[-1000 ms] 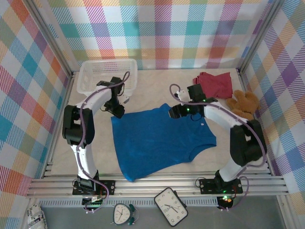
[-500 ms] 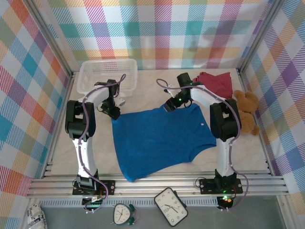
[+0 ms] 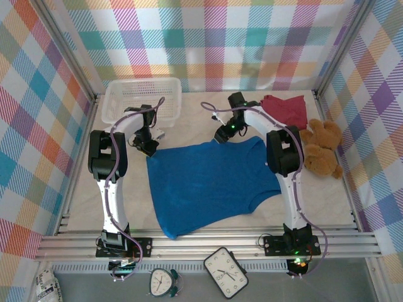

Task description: Fold and stack the tank tops

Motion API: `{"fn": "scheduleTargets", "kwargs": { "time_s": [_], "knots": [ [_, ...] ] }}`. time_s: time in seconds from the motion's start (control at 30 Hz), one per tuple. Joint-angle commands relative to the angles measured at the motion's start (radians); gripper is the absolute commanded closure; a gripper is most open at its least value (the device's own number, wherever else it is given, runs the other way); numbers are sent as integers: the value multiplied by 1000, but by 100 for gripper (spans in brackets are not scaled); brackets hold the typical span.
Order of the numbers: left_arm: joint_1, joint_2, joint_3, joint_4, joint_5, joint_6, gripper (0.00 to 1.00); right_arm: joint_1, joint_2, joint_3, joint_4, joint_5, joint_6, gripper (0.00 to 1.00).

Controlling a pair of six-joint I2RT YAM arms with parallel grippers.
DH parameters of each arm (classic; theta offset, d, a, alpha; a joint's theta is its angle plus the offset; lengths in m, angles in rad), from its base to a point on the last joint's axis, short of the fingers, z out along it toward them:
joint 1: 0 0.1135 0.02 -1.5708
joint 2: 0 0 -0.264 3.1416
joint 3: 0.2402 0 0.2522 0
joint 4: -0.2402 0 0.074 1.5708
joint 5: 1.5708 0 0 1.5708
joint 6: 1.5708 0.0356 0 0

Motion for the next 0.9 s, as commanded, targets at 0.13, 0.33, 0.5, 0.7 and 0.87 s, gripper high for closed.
{"fn": "scheduleTargets", "kwargs": {
  "time_s": [0.13,0.33,0.5,0.7,0.87],
  "knots": [
    [10,22,28,-14,-6,-19,86,5,93,132,-122,0,-55,44],
    [9,31,54,-33,10,-31,92,22,151,220,-187,19,-84,54],
    [8,23,55,-40,15,-36,94,44,155,230,-195,28,-103,65],
    [4,12,56,-46,14,-39,97,52,137,210,-180,28,-107,83],
    [-3,-14,49,-50,-14,-44,100,51,95,177,-132,84,-109,96]
  ]
}}
